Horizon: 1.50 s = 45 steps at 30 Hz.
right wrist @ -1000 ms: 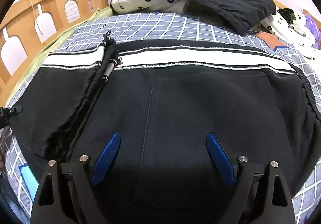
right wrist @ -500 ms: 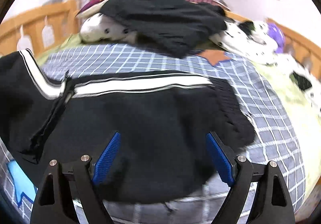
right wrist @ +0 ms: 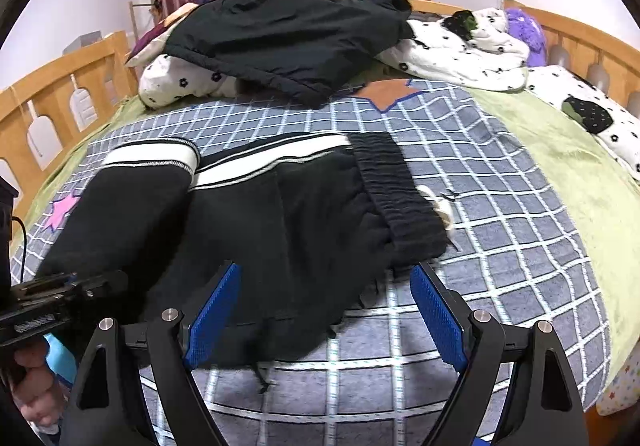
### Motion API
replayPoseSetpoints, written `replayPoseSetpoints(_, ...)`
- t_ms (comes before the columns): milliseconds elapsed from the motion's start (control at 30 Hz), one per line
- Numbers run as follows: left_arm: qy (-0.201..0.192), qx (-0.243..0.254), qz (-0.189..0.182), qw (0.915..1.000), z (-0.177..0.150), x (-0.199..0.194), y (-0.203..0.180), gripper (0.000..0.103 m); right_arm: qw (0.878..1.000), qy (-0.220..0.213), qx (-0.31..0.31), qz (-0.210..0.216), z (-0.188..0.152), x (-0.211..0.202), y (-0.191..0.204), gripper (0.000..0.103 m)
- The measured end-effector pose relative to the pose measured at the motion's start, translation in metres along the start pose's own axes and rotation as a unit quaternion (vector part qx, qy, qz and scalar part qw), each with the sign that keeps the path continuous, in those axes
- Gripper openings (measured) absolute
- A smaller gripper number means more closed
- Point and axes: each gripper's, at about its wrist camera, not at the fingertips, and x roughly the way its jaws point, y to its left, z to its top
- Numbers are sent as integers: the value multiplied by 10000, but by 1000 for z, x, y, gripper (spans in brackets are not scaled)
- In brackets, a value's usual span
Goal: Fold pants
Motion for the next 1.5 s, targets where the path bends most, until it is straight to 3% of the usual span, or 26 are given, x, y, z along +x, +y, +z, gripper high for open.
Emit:
replayPoseSetpoints(33,-40,-41,-225,9997,0,-15,4,60,10000,8,-13,68,0,0,2,87)
replayPoseSetpoints(67,-175,-44,-212,9996,-2,-32,8,73,9999,30,-27,141,0,2,6,87)
replayPoseSetpoints(100,-293,-23,-80,9995,-4,-41,11,77,9997,70,-40,252,1,4,11,87)
replayPoseSetpoints(200,-623,97,650,9959,-21,-75,27,79,9974,194,55,689,4,9,24,87)
replayPoseSetpoints(300,-523,-166,1467,9877,-56,-91,59,79,9884,415,260,1437,7,18,40,87)
replayPoseSetpoints(400,-306,-289,1774,9832,-78,-86,75,79,9808,670,259,1811,11,33,65,87)
replayPoseSetpoints(467,-124,-382,1683,9849,-85,-77,80,79,9766,926,124,1938,15,46,80,87)
replayPoseSetpoints(533,-201,-438,1642,9852,-81,-69,78,82,9705,1211,99,2082,20,64,93,86)
replayPoseSetpoints(600,-211,-439,1587,9861,-76,-61,76,85,9618,1515,180,2271,21,83,100,73)
replayPoseSetpoints(667,-195,-359,1647,9855,-77,-53,71,88,9484,1817,286,2582,19,100,105,35)
replayPoseSetpoints(733,-186,-161,1790,9835,-78,-44,65,92,9458,1791,283,2695,16,104,106,20)
replayPoseSetpoints(767,-144,-20,1897,9817,-79,-40,61,94,9461,1702,240,2745,17,102,105,14)
replayPoseSetpoints(933,41,251,2307,9727,-77,-27,47,95,9444,960,312,3129,40,62,83,12)
replayPoseSetpoints(1100,45,387,2488,9678,-74,-27,37,94,9585,179,122,2843,56,30,60,10)
replayPoseSetpoints(1267,58,481,2264,9728,-71,-30,26,94,9694,-426,609,2341,71,9,-14,10)
replayPoseSetpoints(1333,38,511,2004,9784,-69,-30,21,96,9714,-657,928,2083,72,2,-45,10)
replayPoseSetpoints(1433,57,642,1881,9800,-66,-24,10,96,9843,-438,974,1406,65,8,-72,10)
replayPoseSetpoints(1500,96,744,1999,9769,-67,-19,7,97,9932,154,866,766,54,35,-76,10)
